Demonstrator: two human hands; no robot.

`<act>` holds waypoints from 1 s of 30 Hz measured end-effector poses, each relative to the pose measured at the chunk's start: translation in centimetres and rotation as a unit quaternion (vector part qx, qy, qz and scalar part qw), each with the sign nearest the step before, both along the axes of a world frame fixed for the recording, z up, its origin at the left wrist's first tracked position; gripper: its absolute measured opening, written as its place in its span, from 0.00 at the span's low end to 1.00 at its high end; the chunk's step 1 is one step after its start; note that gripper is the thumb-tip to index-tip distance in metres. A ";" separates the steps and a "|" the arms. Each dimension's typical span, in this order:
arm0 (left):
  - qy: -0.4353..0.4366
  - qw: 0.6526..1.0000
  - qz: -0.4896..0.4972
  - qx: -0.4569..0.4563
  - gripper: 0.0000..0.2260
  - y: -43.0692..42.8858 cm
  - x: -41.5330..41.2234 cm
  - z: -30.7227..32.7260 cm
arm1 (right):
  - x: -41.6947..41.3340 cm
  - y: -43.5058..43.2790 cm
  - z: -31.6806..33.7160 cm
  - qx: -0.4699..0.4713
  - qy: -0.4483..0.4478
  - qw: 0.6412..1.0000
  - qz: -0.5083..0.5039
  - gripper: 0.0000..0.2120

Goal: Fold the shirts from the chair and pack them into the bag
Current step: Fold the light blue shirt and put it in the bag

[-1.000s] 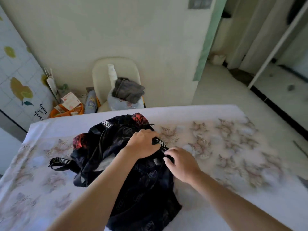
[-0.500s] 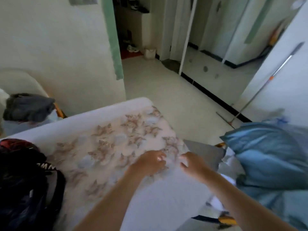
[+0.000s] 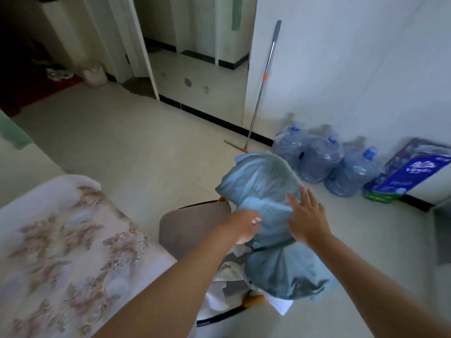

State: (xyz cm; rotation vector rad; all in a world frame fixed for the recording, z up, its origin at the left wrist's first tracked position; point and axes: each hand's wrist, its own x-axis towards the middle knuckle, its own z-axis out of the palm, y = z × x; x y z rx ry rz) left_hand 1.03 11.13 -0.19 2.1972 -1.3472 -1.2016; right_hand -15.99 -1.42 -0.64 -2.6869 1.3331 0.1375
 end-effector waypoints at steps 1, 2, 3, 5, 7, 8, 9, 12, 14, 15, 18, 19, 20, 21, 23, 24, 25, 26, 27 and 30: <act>0.001 1.000 -0.008 0.002 0.18 -1.5 -0.7 -0.6 | -0.7 -1.0 -0.7 0.040 -0.005 0.999 -0.027 0.38; -0.003 1.000 -0.020 0.003 0.20 -2.8 -1.4 -1.3 | -1.4 -1.9 -1.7 0.080 -0.026 0.995 -0.047 0.37; -0.014 0.999 -0.036 0.003 0.23 -3.9 -2.2 -1.9 | -2.1 -2.4 -2.6 0.099 -0.057 0.992 -0.051 0.36; -0.032 0.997 -0.066 -0.006 0.28 -5.4 -3.6 -2.8 | -3.0 -2.6 -4.1 0.078 -0.110 0.990 -0.030 0.31; -0.037 0.994 -0.103 -0.016 0.25 -6.3 -4.8 -3.6 | -3.4 -2.6 -5.2 0.033 -0.120 0.992 -0.006 0.29; -0.037 0.991 -0.123 -0.019 0.19 -6.5 -5.5 -4.3 | -3.4 -2.5 -5.5 0.021 -0.119 0.993 -0.009 0.29; -0.037 0.990 -0.136 -0.017 0.13 -6.6 -6.0 -4.9 | -3.4 -2.5 -5.4 0.016 -0.115 0.993 -0.016 0.28; -0.034 0.992 -0.123 -0.021 0.13 -6.2 -6.8 -6.5 | -3.7 -2.8 -5.0 0.000 -0.138 0.990 -0.003 0.20; -0.034 0.992 -0.112 -0.053 0.11 -5.7 -6.8 -6.4 | -4.0 -2.8 -4.3 0.002 -0.157 0.988 -0.004 0.21; -0.033 0.991 -0.110 -0.067 0.10 -5.3 -6.6 -6.3 | -4.2 -2.7 -4.0 -0.001 -0.156 0.988 -0.001 0.24; -0.033 0.991 -0.076 -0.104 0.11 -4.1 -6.2 -5.3 | -5.1 -1.2 -3.3 -0.025 -0.172 0.984 0.031 0.28; -0.015 0.993 -0.032 -0.110 0.11 -4.0 -5.9 -4.7 | -5.4 -0.4 -3.3 -0.029 -0.175 0.983 0.049 0.28; 0.011 0.992 0.020 -0.122 0.11 -4.0 -5.5 -4.1 | -5.8 0.4 -3.5 -0.027 -0.174 0.982 0.065 0.30; 0.030 0.988 0.064 -0.134 0.11 -4.1 -5.0 -3.5 | -6.1 1.0 -3.6 -0.021 -0.171 0.982 0.078 0.30; 0.034 0.987 0.078 -0.134 0.09 -4.5 -3.9 -2.1 | -6.8 1.8 -4.3 -0.023 -0.162 0.980 0.115 0.25; 0.022 0.990 0.057 -0.125 0.09 -4.5 -3.6 -1.4 | -7.2 1.9 -4.7 -0.036 -0.147 0.979 0.137 0.20; 0.004 0.994 0.028 -0.110 0.09 -4.4 -3.7 -0.8 | -7.6 1.8 -4.8 -0.049 -0.125 0.979 0.155 0.14; -0.012 0.995 -0.006 -0.095 0.09 -4.2 -4.1 -0.3 | -7.9 1.6 -4.9 -0.059 -0.108 0.978 0.167 0.10; -0.024 0.996 -0.039 -0.082 0.09 -3.7 -4.6 -0.3 | -8.1 1.4 -4.9 -0.060 -0.105 0.978 0.171 0.08; 0.000 0.989 -0.132 -0.060 0.10 -1.8 -7.6 -2.1 | -8.8 1.7 -5.2 -0.052 -0.167 0.977 0.126 0.08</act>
